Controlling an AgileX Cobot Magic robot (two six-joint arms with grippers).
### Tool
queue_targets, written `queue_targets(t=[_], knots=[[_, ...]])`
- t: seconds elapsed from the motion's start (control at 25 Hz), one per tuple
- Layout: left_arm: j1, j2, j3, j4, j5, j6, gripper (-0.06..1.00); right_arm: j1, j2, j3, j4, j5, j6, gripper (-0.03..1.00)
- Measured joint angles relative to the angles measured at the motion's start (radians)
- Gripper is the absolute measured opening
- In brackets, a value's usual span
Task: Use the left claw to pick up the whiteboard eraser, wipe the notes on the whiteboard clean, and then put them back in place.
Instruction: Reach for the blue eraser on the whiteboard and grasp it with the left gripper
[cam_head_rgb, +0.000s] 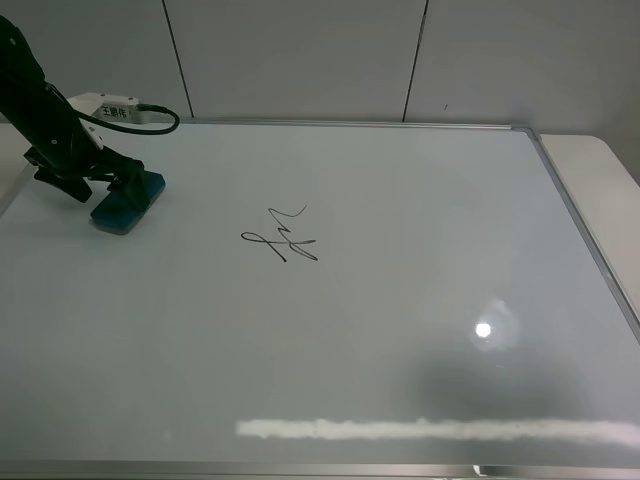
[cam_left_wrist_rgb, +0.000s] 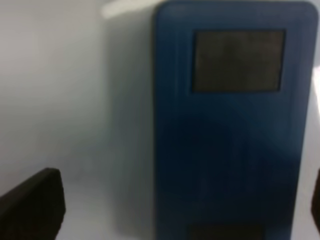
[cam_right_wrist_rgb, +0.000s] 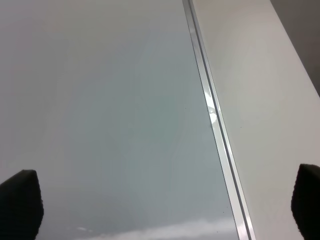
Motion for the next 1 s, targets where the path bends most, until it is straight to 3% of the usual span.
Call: queue_targets(t=[0.48, 0.64, 0.8, 0.92, 1.0], knots=[[-0.029, 0.074, -0.083, -0.03, 0.009, 0.008, 0.99, 0.0, 0.0, 0.0, 0.0, 0.0, 0.0, 0.99], [-0.03, 0.077, -0.088, -0.03, 0.01, 0.008, 0.94, 0.0, 0.0, 0.0, 0.0, 0.0, 0.0, 0.99], [-0.03, 0.077, -0.088, -0.027, 0.011, 0.005, 0.82, 0.0, 0.0, 0.0, 0.0, 0.0, 0.0, 0.99], [-0.03, 0.08, -0.088, -0.017, 0.019, -0.002, 0.53, 0.0, 0.0, 0.0, 0.0, 0.0, 0.0, 0.99], [-0.03, 0.08, -0.088, -0.007, 0.021, -0.003, 0.55, 0.0, 0.0, 0.0, 0.0, 0.0, 0.0, 0.99]])
